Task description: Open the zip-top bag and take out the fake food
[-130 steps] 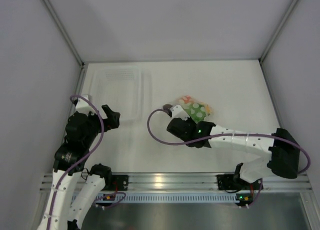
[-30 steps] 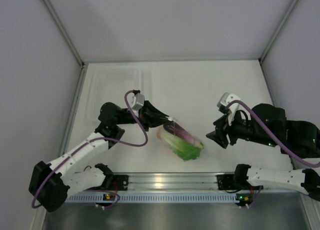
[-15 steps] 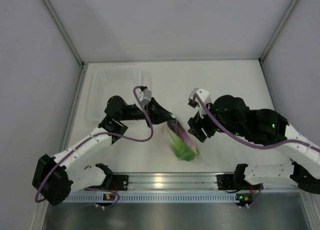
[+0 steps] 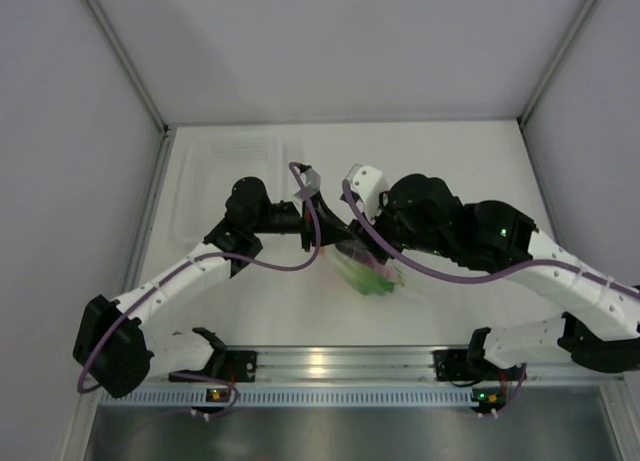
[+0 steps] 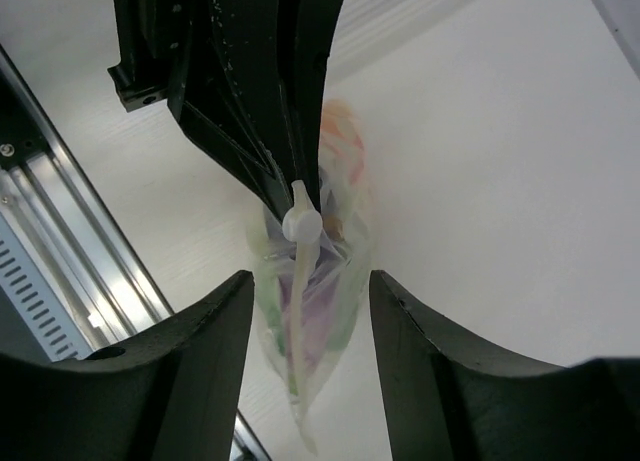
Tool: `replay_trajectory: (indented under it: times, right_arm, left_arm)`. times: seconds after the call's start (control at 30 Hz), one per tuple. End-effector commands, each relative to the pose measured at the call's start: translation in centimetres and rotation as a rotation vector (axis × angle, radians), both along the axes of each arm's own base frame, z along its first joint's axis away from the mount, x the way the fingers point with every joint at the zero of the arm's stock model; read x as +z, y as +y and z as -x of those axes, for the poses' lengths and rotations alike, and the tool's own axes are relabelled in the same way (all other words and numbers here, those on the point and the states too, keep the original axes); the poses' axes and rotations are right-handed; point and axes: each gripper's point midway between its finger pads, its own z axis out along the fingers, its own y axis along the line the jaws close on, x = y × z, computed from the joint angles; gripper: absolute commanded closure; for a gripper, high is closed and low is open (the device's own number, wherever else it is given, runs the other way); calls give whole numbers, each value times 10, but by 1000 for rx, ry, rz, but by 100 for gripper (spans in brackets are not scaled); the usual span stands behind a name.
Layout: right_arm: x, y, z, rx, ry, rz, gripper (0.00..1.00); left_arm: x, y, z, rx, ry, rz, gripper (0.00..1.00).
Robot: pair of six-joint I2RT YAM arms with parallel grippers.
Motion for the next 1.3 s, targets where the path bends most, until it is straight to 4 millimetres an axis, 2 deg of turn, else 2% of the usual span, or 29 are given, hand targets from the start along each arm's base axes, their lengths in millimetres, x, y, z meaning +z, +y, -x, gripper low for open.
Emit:
replay_trajectory:
  times: [0.0,0.1,0.23,0.43,0.5,0.57,0.83,1.0,1.2,1.27]
  right_arm:
    - [29,8,3,89,-76,-52,50]
    - [30,12,0,92,-100,-55,49]
    - [18,20,-5,93,-90,-22,52]
    - [27,25,-14,59,-129,-55,55]
    - [23,26,-18,44,-131,-35,59]
    - [18,25,-19,38,-124,-12,61]
    - [3,23,-24,17,-121,31,61]
    - [-1,14,-35,-54,-158,69,65]
    - [-15,10,-39,-75,-152,116,64]
    - [-15,10,-40,-74,-153,111,68]
  left_arm:
    - [26,0,14,-83,-57,43,100]
    - [27,0,12,-73,-29,41,100]
    - [29,-3,7,-57,13,40,100]
    - [29,-7,0,-34,43,39,100]
    - [31,-8,0,-36,51,39,100]
    - [31,-9,-3,-29,63,40,100]
    - [30,-14,-10,-23,112,32,100]
    - [27,-14,-8,-36,110,26,100]
    - [24,-14,-8,-35,104,23,100]
    - [24,-14,-7,-44,104,21,100]
